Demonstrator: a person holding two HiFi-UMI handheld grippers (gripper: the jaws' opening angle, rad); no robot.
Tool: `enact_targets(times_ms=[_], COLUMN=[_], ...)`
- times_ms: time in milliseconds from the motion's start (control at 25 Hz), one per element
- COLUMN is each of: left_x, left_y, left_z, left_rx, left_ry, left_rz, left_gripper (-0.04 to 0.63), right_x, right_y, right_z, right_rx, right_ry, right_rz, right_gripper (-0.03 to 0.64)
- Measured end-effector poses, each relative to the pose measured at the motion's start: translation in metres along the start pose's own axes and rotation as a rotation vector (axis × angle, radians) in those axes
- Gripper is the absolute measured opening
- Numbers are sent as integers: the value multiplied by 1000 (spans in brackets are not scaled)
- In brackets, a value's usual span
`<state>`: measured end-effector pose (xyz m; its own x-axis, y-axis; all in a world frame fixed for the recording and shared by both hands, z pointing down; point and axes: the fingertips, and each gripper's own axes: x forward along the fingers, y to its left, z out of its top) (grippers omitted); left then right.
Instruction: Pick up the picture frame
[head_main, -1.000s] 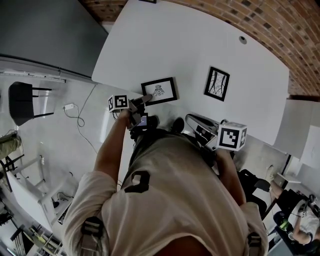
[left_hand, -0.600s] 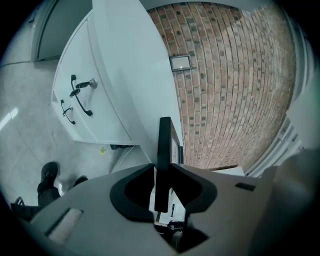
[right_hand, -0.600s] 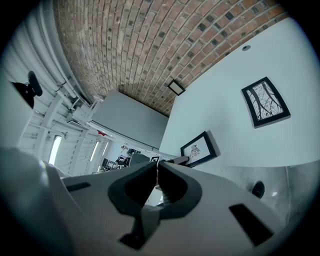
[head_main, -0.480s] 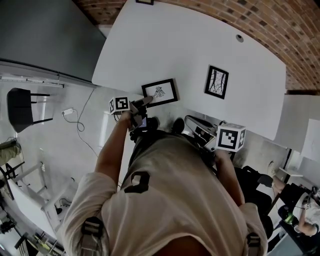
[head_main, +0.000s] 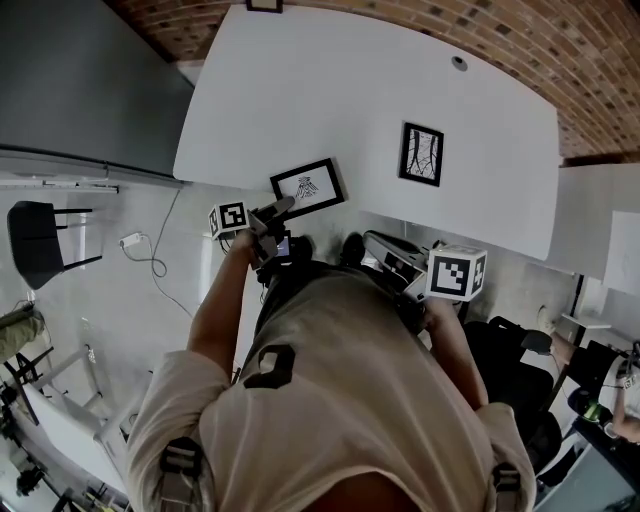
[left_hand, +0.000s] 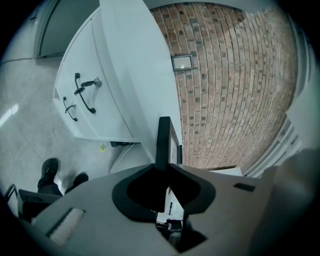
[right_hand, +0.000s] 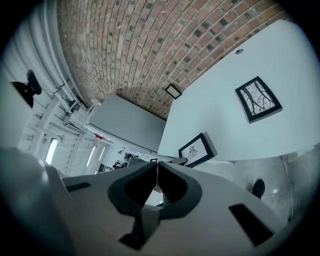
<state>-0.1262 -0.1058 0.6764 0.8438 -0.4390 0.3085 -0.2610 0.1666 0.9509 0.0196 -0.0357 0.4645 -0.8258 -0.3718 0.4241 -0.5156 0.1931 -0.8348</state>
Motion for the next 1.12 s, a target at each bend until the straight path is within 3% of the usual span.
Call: enact_targets(times_ms=[760,1120], left_x=[-25,-49], left_y=[-9,-44], left_z=[-6,-1], left_rx=[-3,56], left_ry=[-37,-62], left_rz=[8,-66], left_gripper=[57,46], right_x=[6,8], right_y=[10,17], right_z=[-8,-19], right_rx=[-22,-11], right_ry=[-8,-25], right_rz=[-7,-25], right_gripper=[7,7])
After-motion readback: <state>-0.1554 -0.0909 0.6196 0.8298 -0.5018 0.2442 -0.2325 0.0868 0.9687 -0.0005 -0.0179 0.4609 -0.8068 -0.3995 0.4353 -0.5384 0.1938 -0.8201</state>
